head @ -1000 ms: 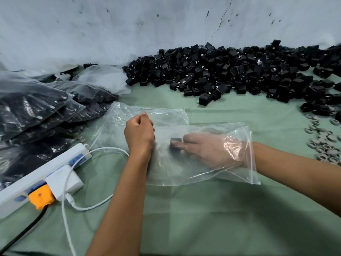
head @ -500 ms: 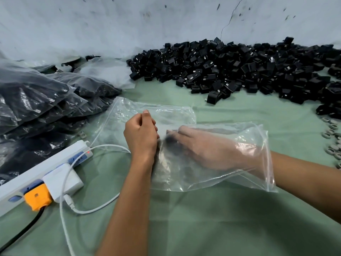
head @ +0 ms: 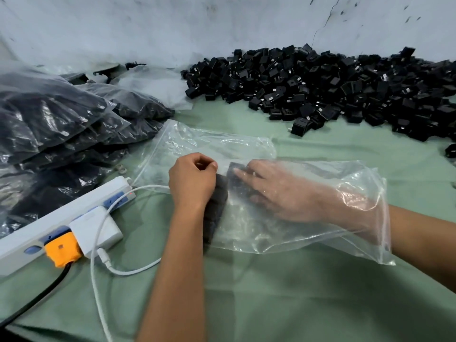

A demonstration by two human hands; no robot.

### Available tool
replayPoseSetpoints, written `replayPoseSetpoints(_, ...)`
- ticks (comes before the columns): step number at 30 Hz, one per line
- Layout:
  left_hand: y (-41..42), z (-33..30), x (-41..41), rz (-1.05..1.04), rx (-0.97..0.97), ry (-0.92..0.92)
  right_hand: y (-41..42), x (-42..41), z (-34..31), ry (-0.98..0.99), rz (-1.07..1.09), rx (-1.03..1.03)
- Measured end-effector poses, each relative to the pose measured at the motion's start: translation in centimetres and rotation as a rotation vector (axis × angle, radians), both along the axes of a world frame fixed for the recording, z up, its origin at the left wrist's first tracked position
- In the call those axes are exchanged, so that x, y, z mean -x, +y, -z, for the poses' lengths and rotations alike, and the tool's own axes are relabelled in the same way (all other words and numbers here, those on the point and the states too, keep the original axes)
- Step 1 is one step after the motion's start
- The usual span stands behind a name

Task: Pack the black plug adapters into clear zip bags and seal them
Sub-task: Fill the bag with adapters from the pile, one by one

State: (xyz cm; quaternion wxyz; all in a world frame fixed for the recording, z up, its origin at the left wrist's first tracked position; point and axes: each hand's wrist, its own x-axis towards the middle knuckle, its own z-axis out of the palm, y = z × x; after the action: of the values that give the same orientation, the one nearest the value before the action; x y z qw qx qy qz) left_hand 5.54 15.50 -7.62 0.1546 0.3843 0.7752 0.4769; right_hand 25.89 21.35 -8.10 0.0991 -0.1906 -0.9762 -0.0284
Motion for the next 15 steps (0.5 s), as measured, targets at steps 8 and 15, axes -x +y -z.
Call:
replayPoseSetpoints(8, -1.5, -1.3, 0.2, -0.103, 0.037, 0.151, 0.6, 0.9, 0.2, 0.099, 0.002, 0.333)
replayPoseSetpoints(15, -1.9, -1.6, 0.0, -0.084, 0.097, 0.139, 0.8, 1.6, -0.1, 0.075, -0.012, 0.342)
